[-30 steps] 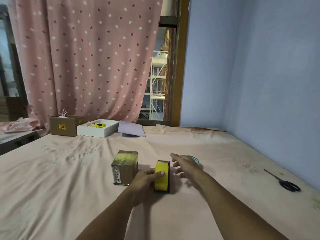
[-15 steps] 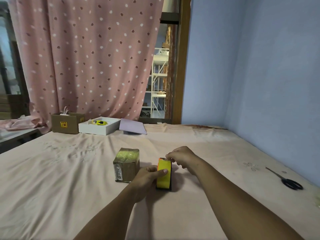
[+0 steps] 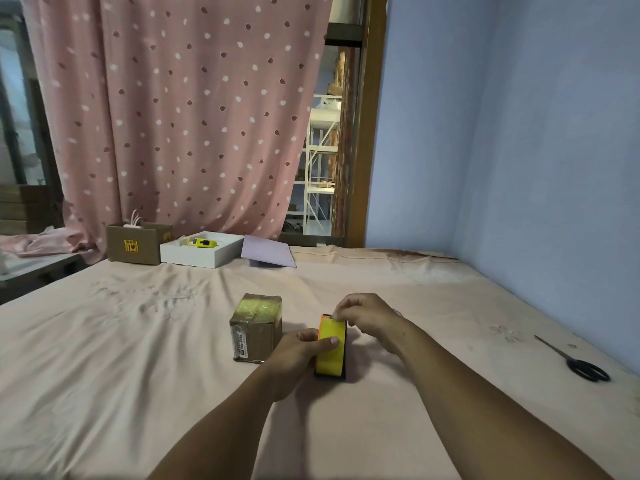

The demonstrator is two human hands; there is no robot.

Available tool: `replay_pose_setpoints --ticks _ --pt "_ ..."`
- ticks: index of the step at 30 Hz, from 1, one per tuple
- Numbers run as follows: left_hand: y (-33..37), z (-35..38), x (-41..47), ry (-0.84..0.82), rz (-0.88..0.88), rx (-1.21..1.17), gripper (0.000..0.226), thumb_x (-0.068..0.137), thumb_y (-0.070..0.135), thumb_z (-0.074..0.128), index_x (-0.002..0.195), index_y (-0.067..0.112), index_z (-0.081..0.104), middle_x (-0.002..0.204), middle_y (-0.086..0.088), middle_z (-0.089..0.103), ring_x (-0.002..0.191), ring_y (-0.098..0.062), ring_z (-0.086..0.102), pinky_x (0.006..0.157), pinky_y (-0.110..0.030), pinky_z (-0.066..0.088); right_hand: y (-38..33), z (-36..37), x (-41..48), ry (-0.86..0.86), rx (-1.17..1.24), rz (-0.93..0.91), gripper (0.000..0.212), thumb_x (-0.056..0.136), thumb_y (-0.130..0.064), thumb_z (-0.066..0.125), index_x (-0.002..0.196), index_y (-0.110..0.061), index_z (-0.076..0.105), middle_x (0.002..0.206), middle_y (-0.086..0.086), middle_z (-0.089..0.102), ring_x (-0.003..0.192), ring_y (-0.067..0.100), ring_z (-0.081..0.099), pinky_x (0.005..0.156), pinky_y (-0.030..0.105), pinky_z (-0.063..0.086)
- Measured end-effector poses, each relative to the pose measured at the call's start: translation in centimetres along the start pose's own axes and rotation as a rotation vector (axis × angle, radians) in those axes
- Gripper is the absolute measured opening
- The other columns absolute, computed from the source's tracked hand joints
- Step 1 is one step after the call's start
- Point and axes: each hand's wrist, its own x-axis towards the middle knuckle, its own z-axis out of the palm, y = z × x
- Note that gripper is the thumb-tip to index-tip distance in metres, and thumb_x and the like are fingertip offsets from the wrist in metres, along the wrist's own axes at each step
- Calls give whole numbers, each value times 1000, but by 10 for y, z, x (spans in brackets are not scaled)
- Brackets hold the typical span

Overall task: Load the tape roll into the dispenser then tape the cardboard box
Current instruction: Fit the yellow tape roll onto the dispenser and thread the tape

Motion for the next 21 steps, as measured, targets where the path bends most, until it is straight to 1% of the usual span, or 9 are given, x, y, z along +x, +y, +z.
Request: replay_pose_setpoints --ticks 2,4,6,7,9,12,16,19,21 --pt "0 0 0 -4 -1 2 32 84 7 78 110 -10 70 100 -20 72 94 -30 66 88 -42 51 3 0 -1 -5 -3 -27 8 84 -11 73 78 -16 75 75 -6 67 72 9 55 59 18 43" --pt "-1 -1 1 -4 -1 6 34 84 8 78 110 -11 69 101 -20 72 94 -30 67 88 -42 52 3 0 0 -8 12 -43 8 84 -10 73 79 -16 75 78 -4 69 74 10 56 65 21 46" --pt "-1 -1 2 -8 -3 5 38 84 9 79 113 -12 67 101 -19 72 94 -29 68 85 -39 53 1 1 2 4 28 -27 4 84 -14 75 81 -15 74 82 -1 70 75 12 57 66 25 46" --pt "0 -1 2 -13 -3 9 37 84 10 79 112 -11 68 100 -19 72 92 -28 69 82 -37 55 -3 3 4 19 14 -1 7 84 -19 77 83 -15 72 82 -1 70 72 12 56 62 25 44" --pt "1 0 1 -28 2 21 31 84 10 79 110 -6 70 97 -16 72 85 -25 70 74 -32 56 -10 7 8 38 -63 67 23 82 -32 80 88 -14 67 82 1 68 67 13 54 56 26 39" --pt "2 1 0 -29 2 27 28 85 10 78 108 -2 70 96 -15 71 84 -24 70 72 -30 56 -19 13 18 37 -190 144 33 81 -40 80 90 -11 66 89 6 69 67 17 51 57 29 39" --pt "1 1 -2 -35 2 41 17 85 9 78 99 0 71 90 -12 74 80 -22 71 72 -31 57 -27 17 24 26 -278 222 42 79 -36 80 103 -4 69 102 11 72 78 24 57 66 31 47" --pt "0 -1 0 -22 5 47 33 83 12 81 106 -8 70 96 -16 73 86 -25 70 79 -35 56 -33 17 23 -6 -351 219 36 80 -27 82 99 -4 64 93 10 63 81 27 55 68 32 45" --pt "1 0 -1 -24 9 57 32 82 14 82 105 -6 71 96 -16 73 86 -25 70 80 -35 55 -37 16 21 -12 -418 209 32 81 -25 81 98 -5 62 93 11 62 85 28 58 69 33 46"
